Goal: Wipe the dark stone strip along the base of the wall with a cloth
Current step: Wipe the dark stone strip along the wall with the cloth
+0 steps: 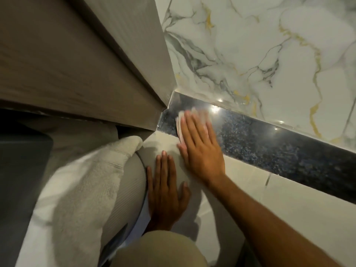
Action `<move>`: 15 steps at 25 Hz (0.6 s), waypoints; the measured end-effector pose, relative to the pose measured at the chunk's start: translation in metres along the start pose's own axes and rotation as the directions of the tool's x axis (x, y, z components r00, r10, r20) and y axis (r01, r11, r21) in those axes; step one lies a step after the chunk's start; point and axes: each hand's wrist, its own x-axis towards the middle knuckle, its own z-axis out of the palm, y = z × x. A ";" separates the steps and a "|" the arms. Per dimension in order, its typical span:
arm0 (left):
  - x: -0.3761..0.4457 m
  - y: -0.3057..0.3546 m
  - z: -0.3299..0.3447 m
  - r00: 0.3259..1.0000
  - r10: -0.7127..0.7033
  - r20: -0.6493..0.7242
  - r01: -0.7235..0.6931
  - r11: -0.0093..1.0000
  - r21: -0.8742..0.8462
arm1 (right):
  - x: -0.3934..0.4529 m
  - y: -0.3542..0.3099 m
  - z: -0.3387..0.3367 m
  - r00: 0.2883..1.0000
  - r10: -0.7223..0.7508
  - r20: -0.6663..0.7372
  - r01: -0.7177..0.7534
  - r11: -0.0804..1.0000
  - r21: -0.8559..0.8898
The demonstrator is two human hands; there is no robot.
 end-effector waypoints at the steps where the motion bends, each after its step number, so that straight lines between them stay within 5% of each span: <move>1: -0.001 -0.001 -0.001 1.000 0.006 0.004 -0.006 1.000 0.009 | -0.022 0.006 -0.002 1.000 -0.025 -0.013 0.025 1.000 0.015; 6: 0.000 -0.003 0.005 1.000 0.013 0.009 -0.014 0.998 0.064 | -0.042 0.018 -0.002 0.996 0.053 -0.073 -0.036 0.974 0.224; 10: 0.007 0.008 -0.028 0.985 -0.008 0.171 -0.017 0.989 0.147 | -0.041 0.011 -0.042 0.972 0.180 0.149 -0.230 0.840 0.491; 13: 0.010 0.029 -0.103 0.945 0.021 0.326 -0.081 0.982 0.173 | -0.045 -0.006 -0.124 0.831 0.442 0.337 -0.532 0.460 0.711; 15: 0.014 0.051 -0.175 0.939 0.046 0.342 -0.108 0.980 0.165 | -0.056 -0.017 -0.199 0.761 0.507 0.405 -0.592 0.287 0.753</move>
